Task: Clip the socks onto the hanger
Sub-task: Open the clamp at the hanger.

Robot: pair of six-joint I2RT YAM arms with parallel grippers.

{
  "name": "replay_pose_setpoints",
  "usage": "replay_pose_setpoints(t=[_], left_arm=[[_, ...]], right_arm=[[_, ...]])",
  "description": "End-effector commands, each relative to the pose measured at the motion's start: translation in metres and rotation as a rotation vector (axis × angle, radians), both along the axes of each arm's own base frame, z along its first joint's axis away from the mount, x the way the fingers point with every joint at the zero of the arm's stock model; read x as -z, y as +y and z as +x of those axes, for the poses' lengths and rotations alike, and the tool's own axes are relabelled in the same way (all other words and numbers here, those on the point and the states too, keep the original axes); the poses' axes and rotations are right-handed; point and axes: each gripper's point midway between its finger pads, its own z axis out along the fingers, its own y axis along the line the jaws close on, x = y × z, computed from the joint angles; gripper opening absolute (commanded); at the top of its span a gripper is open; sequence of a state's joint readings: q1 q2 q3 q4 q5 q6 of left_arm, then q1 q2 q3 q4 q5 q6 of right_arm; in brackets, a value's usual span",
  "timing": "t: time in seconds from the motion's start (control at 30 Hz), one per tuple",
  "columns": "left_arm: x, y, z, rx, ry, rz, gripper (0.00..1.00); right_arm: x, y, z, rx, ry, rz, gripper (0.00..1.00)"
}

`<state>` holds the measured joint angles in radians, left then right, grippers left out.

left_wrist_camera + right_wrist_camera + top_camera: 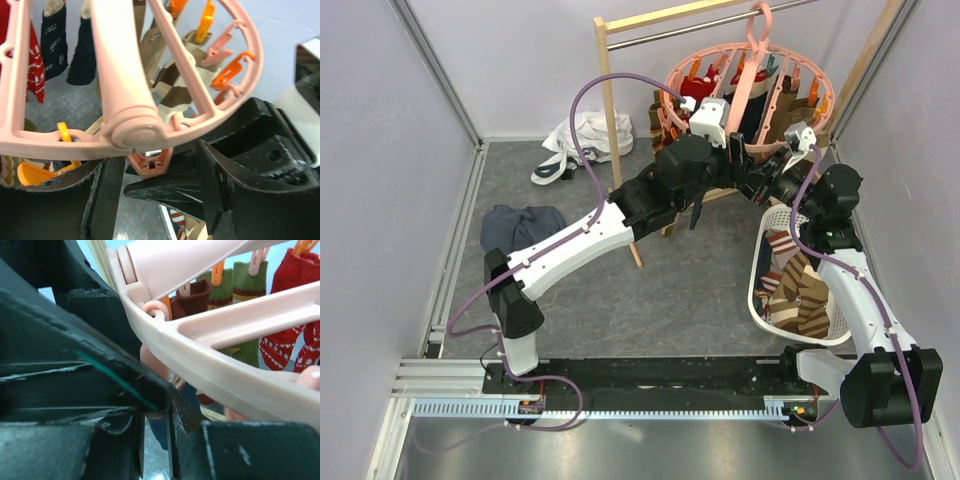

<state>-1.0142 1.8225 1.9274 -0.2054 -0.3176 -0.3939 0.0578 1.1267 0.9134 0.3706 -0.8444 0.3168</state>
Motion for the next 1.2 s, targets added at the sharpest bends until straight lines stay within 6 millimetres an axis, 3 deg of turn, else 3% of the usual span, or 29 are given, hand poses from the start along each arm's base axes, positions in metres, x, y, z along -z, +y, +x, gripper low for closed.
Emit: replay_pose_setpoints(t=[0.0, 0.13, 0.3, 0.5, 0.53, 0.77, 0.9, 1.0, 1.17], left_arm=[[-0.021, 0.006, 0.013, -0.085, -0.035, -0.069, 0.63], [-0.018, 0.009, 0.018, -0.116, -0.042, -0.083, 0.59], [-0.030, 0.007, 0.019, -0.113, -0.070, -0.143, 0.54], [-0.032, 0.007, 0.018, -0.108, -0.090, -0.139, 0.36], [-0.032, 0.008, 0.019, -0.108, -0.094, -0.134, 0.30], [-0.031, 0.010, 0.017, -0.092, -0.120, -0.114, 0.03], [-0.031, 0.014, 0.015, -0.087, -0.128, -0.106, 0.02], [-0.031, 0.018, 0.014, -0.089, -0.134, -0.105, 0.02], [-0.028, 0.020, 0.015, -0.093, -0.134, -0.096, 0.02]], right_arm=[[-0.020, 0.007, -0.008, -0.029, -0.083, -0.029, 0.05], [-0.017, 0.010, -0.008, -0.033, -0.078, -0.034, 0.04], [-0.016, 0.009, -0.006, -0.022, -0.072, -0.033, 0.05], [-0.015, 0.005, -0.002, 0.021, -0.044, -0.026, 0.09], [-0.014, 0.003, -0.002, 0.034, -0.029, -0.027, 0.11], [-0.013, -0.020, 0.003, 0.211, 0.070, -0.040, 0.46], [-0.007, -0.040, -0.001, 0.342, 0.160, -0.061, 0.64], [0.005, -0.057, -0.010, 0.441, 0.244, -0.102, 0.70], [0.051, -0.096, -0.037, 0.639, 0.447, -0.219, 0.74]])
